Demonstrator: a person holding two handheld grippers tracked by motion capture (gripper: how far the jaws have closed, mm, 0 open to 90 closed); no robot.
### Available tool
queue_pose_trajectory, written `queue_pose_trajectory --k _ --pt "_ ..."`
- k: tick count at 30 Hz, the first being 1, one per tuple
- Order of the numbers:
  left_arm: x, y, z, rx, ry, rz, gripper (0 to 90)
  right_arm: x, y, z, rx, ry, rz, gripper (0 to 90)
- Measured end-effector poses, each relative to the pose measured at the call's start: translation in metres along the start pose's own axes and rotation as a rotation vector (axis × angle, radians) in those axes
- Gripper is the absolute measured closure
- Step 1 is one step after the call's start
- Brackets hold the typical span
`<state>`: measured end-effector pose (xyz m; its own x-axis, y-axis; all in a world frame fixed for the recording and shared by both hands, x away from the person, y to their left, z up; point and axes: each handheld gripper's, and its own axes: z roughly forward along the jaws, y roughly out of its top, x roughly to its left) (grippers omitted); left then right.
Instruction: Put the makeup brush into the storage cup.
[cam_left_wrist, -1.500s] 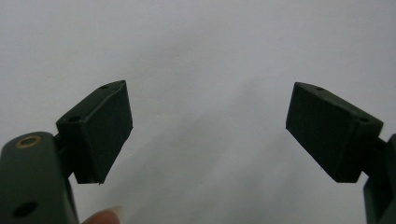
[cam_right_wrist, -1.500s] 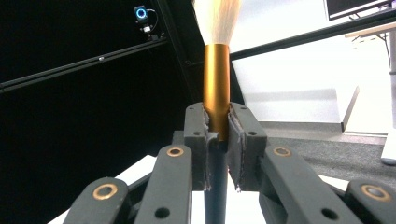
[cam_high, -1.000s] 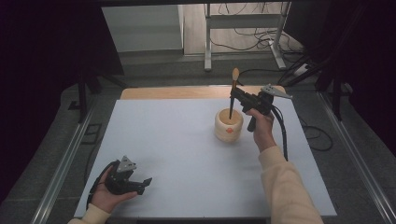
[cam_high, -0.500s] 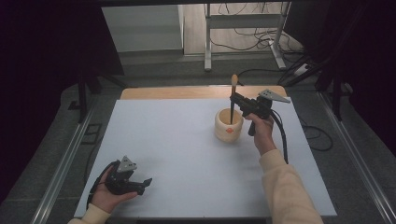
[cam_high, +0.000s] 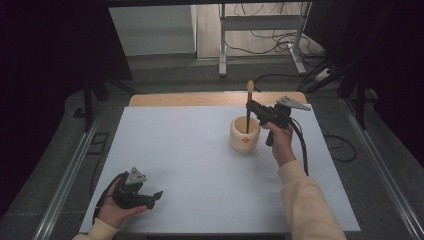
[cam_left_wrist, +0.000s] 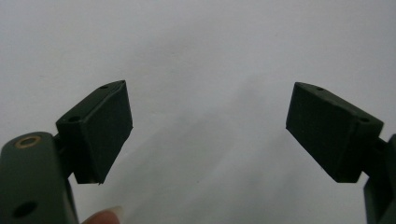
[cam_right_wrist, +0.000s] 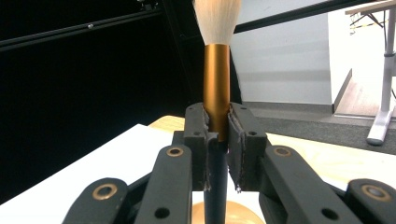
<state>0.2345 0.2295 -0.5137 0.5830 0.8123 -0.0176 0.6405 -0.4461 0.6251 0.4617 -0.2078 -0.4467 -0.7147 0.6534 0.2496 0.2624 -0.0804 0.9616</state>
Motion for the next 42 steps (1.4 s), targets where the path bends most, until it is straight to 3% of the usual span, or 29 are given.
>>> queue_pose_trajectory --k 3,5,7,10,19,22,26,30,42 --pt "0.000 0.000 0.000 0.001 -0.001 0.001 15.5 0.000 0.000 0.000 -0.010 0.018 0.000 73.0" --pt "0.000 0.000 0.000 0.002 -0.002 0.001 15.5 0.002 0.001 0.002 -0.016 0.039 0.026 55.4" --pt "0.000 0.000 0.001 0.006 -0.005 0.003 15.5 0.005 0.003 0.003 0.009 0.019 0.043 42.5" --pt "0.000 0.000 0.001 0.008 -0.006 0.008 15.4 0.007 0.005 0.004 0.035 0.017 0.062 35.8" --pt "0.000 0.000 0.001 0.007 -0.009 0.003 15.3 0.013 0.010 0.000 0.062 -0.036 -0.013 28.6" --pt "0.000 0.000 0.001 0.009 -0.008 0.006 15.3 0.015 0.012 -0.001 0.064 -0.026 -0.013 26.9" --pt "-0.001 0.000 0.002 0.015 -0.007 0.008 15.3 0.017 0.013 -0.003 0.092 -0.010 0.015 25.9" --pt "-0.001 0.000 0.001 0.014 -0.005 0.007 15.3 0.018 0.016 -0.005 0.086 0.004 0.042 24.7" --pt "-0.003 0.004 0.003 0.013 -0.010 0.019 15.3 0.027 0.026 -0.021 0.105 -0.008 0.041 15.5"
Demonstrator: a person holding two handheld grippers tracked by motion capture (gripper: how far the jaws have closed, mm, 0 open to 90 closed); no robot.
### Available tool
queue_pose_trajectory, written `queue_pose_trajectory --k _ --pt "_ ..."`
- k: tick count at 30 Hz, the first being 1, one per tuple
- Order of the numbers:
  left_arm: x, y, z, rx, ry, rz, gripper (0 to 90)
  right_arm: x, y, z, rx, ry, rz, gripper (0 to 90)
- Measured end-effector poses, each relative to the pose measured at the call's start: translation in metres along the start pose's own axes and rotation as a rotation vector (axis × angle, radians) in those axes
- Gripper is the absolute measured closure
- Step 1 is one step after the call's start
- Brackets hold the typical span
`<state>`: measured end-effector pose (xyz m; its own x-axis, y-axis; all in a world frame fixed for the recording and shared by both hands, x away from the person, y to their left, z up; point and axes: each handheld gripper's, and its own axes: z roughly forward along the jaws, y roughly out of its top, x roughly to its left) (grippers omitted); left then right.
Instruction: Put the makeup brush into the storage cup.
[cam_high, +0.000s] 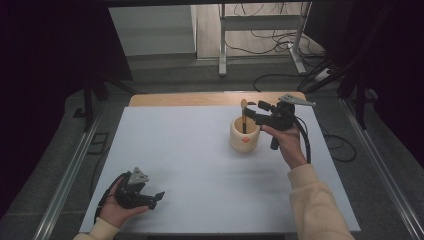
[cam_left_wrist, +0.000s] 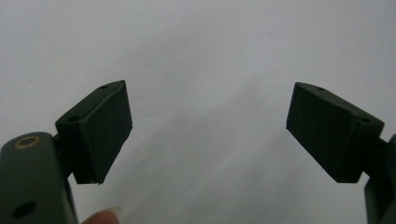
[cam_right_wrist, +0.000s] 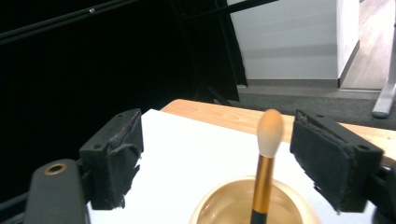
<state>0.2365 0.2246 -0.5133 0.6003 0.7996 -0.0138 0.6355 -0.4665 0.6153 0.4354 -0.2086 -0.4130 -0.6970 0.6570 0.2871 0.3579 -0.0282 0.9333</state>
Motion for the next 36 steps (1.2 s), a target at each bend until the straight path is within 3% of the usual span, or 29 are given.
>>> queue_pose_trajectory --k 6,16,26,30,36 --pt "0.000 0.001 0.000 -0.004 -0.002 -0.002 15.3 0.004 0.001 -0.011 0.019 -0.004 -0.020 10.9" --pt "0.000 0.003 -0.001 -0.011 0.007 -0.006 15.2 0.011 -0.010 -0.031 0.126 -0.111 -0.108 3.9" --pt "-0.001 0.000 -0.003 -0.027 0.000 -0.005 14.6 0.014 -0.017 -0.056 0.138 -0.142 -0.116 3.8" --pt "0.001 0.000 -0.005 -0.038 -0.006 -0.019 13.9 0.018 -0.023 -0.064 0.183 -0.158 -0.160 4.1" --pt "0.002 0.000 -0.007 -0.044 0.008 -0.025 13.4 0.017 -0.033 -0.069 0.206 -0.155 -0.167 4.3"
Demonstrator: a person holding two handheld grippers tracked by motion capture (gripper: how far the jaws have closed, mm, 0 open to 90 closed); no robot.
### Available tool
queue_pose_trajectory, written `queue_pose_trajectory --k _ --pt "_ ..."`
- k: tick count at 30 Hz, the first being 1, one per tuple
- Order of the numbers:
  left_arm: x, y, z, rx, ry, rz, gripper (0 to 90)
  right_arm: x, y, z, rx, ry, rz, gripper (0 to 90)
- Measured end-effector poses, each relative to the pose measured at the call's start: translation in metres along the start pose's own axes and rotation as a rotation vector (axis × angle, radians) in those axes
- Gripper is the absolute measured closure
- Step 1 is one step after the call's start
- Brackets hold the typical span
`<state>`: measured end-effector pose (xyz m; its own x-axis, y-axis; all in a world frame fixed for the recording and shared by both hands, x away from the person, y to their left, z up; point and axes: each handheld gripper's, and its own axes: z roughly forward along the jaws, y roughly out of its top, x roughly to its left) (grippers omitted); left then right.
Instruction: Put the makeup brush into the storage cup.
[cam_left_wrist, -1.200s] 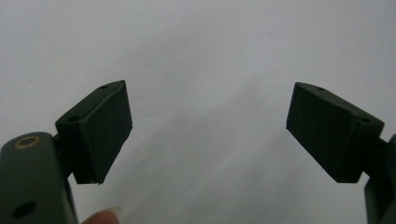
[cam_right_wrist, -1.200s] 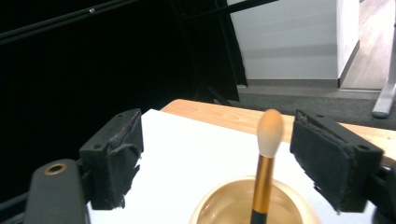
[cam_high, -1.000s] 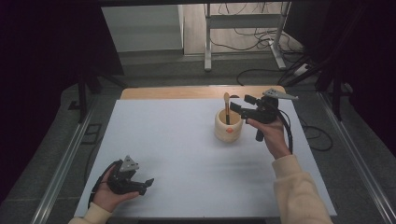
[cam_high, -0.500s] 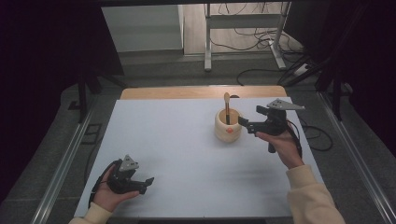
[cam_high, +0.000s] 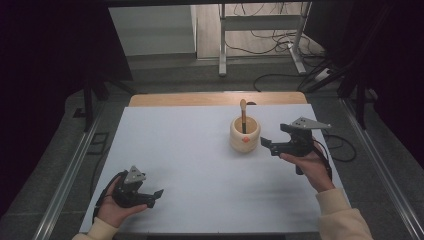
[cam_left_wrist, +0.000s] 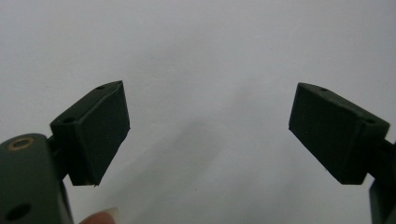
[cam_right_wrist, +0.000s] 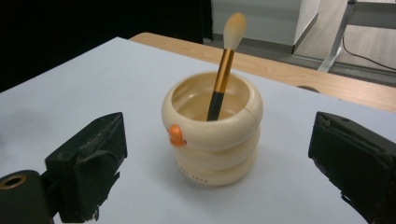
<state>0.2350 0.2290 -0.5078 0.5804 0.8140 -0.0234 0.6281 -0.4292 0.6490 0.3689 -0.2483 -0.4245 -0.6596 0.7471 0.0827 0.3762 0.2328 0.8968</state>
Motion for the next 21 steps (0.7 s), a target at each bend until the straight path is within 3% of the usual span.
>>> queue_pose_trajectory --k 5,21 --pt "-0.001 0.000 0.000 -0.002 -0.002 0.000 12.7 0.002 -0.008 -0.002 0.025 -0.004 -0.023 4.1" --pt "0.001 0.000 -0.001 -0.005 0.009 -0.018 9.1 0.004 -0.038 -0.019 0.074 0.004 -0.022 4.3"
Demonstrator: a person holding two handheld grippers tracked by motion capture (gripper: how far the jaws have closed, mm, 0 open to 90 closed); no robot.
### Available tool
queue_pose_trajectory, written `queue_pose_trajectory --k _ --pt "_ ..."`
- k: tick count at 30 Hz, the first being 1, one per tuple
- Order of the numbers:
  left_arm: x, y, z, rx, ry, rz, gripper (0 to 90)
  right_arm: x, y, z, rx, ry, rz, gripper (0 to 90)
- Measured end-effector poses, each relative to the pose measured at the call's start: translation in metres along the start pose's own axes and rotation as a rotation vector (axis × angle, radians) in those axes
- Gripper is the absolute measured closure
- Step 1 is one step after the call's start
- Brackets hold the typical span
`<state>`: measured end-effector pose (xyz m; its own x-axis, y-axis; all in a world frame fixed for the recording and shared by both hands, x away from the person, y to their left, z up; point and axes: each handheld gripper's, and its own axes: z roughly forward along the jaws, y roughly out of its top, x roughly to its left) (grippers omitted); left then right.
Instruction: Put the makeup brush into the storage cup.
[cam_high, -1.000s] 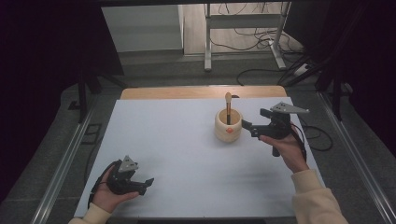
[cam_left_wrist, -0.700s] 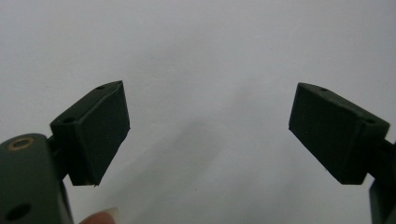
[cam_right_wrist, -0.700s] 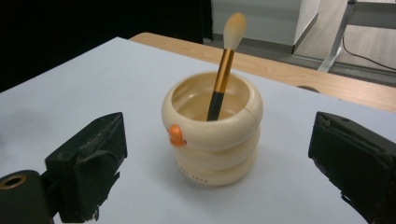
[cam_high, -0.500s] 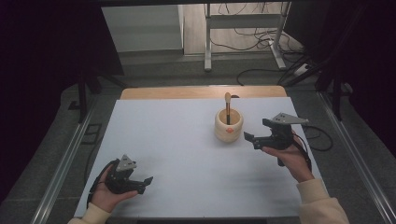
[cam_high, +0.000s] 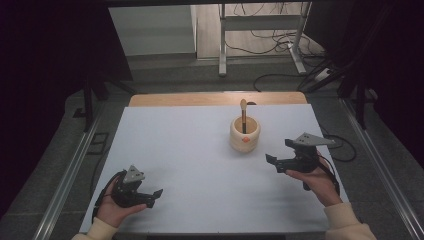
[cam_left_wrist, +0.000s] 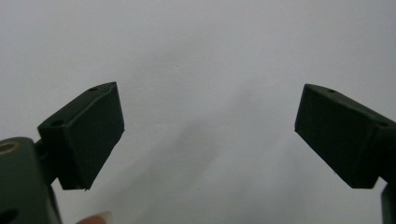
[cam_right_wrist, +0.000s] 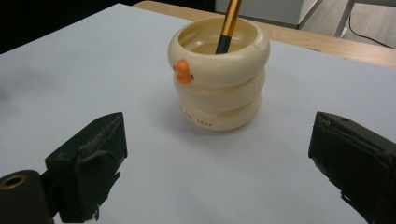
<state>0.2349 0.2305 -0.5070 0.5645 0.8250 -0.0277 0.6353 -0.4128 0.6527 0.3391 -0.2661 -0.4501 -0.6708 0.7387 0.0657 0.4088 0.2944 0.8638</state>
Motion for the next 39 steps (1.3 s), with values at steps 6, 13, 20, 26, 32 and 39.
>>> queue_pose_trajectory --k 6,13,20,26,32,39 --pt "0.001 0.000 0.000 0.000 0.010 -0.008 7.9 -0.001 -0.010 -0.006 0.005 -0.004 0.001 4.4" --pt "0.000 0.000 0.000 0.002 0.010 -0.006 8.0 -0.002 -0.021 -0.017 0.002 -0.016 0.012 4.7" --pt "0.000 0.000 0.000 0.002 0.011 -0.007 8.0 -0.002 -0.034 -0.028 0.021 -0.036 0.013 4.8" --pt "0.000 0.001 0.001 0.008 0.007 0.003 8.4 -0.002 -0.042 -0.036 0.024 -0.035 0.025 5.0" --pt "-0.001 0.001 0.001 0.007 0.007 0.005 8.6 -0.002 -0.052 -0.041 0.051 -0.045 0.018 5.2" --pt "-0.002 0.001 0.001 0.009 0.007 0.002 8.7 -0.003 -0.057 -0.041 0.074 -0.056 0.002 5.4"
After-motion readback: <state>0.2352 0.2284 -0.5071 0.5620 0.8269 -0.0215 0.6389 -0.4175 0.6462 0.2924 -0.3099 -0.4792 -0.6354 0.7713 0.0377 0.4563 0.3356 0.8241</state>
